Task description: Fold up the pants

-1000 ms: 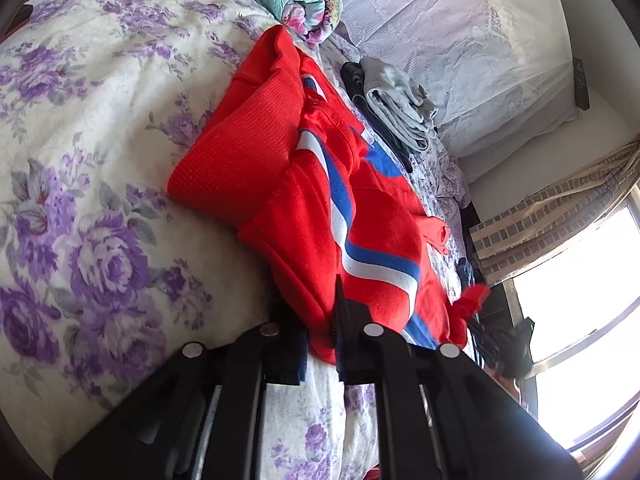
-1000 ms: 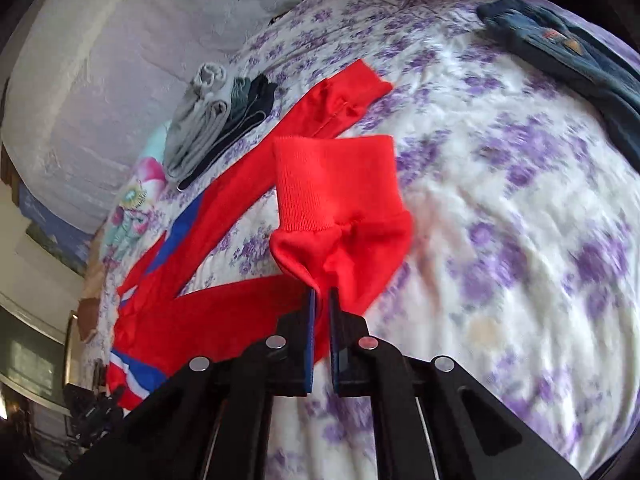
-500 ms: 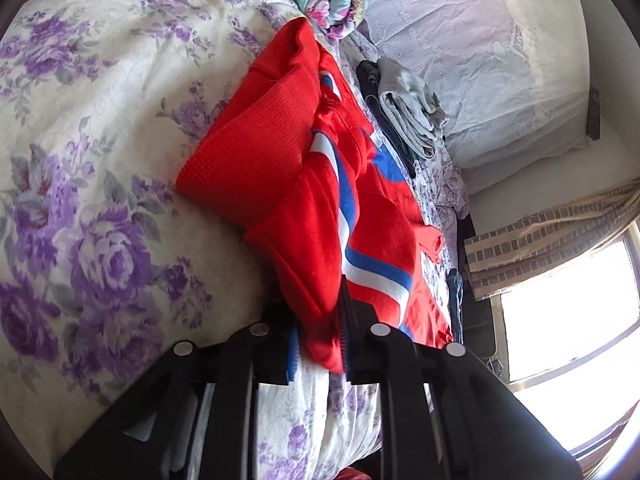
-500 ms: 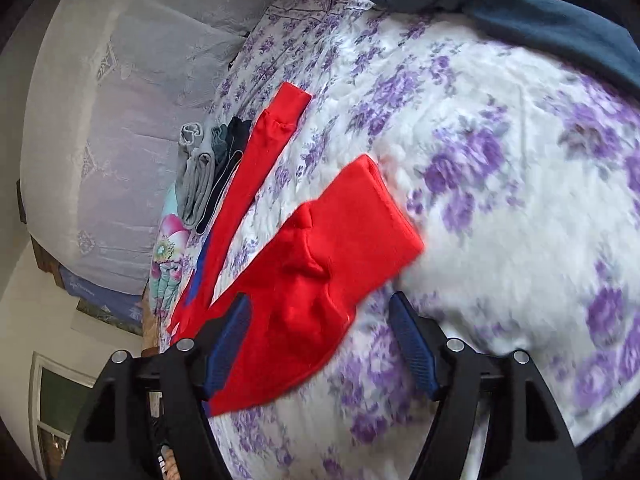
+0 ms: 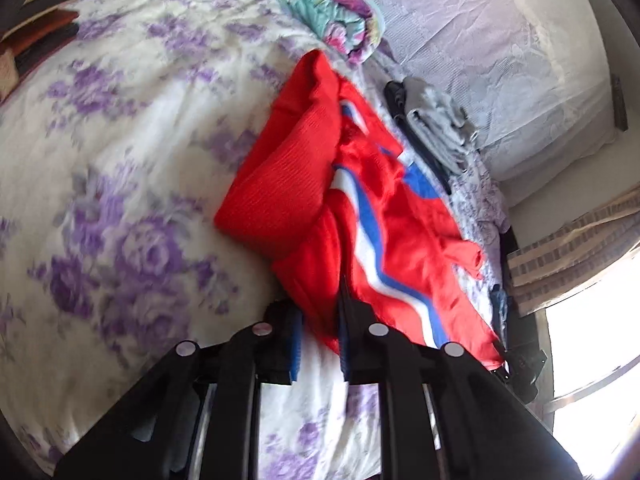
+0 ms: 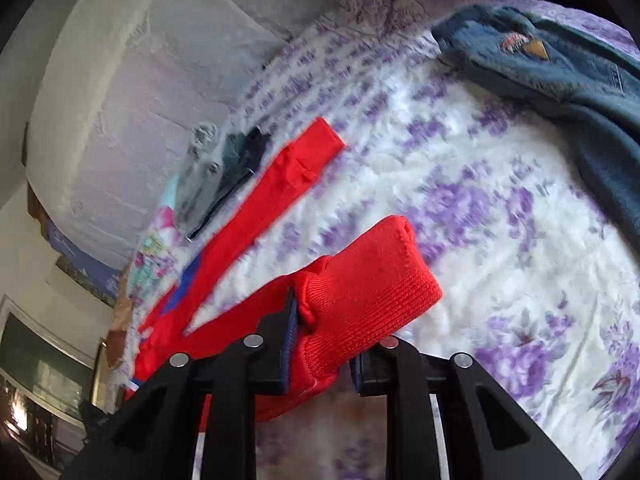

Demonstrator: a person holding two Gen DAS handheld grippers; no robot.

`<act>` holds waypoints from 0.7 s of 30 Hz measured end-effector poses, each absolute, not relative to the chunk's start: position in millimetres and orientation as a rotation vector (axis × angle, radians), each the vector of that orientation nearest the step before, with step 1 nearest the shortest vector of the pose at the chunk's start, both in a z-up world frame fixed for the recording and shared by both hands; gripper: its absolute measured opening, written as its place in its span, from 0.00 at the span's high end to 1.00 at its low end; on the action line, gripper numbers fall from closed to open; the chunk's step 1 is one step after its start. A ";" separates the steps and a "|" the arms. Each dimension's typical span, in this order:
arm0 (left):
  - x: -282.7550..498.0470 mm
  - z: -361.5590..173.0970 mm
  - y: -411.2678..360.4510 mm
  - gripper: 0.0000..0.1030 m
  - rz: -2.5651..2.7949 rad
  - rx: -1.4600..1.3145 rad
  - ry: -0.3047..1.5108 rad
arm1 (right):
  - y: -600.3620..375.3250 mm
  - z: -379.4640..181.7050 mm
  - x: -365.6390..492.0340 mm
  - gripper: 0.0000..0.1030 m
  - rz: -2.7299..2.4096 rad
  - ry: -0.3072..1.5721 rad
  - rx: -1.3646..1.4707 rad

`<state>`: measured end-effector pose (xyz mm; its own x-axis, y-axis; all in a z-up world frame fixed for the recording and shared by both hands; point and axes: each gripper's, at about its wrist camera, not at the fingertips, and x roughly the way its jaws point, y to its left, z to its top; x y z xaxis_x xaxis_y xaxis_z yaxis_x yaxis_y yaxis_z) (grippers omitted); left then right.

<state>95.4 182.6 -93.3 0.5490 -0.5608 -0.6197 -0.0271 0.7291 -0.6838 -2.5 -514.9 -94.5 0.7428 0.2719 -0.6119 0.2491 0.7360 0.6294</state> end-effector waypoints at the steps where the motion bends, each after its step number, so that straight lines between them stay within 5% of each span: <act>1: 92.9 -93.4 184.9 0.87 -0.355 -0.703 0.949 | -517.2 -96.4 -9.1 0.69 0.043 0.726 0.771; 3: 86.6 -85.1 191.3 0.81 -0.348 -0.686 0.945 | -522.1 -89.2 -20.8 0.63 0.043 0.709 0.774; 5: 71.9 -66.8 205.3 0.46 -0.261 -0.655 0.888 | -530.0 -75.7 -34.8 0.46 -0.043 0.672 0.755; 7: 55.7 -44.3 221.3 0.34 -0.152 -0.617 0.782 | -541.1 -60.0 -48.1 0.36 -0.168 0.631 0.708; 21: 234.0 -50.2 169.1 0.33 -0.249 -0.592 0.899 | -541.7 -58.1 135.7 0.39 -0.026 0.691 0.972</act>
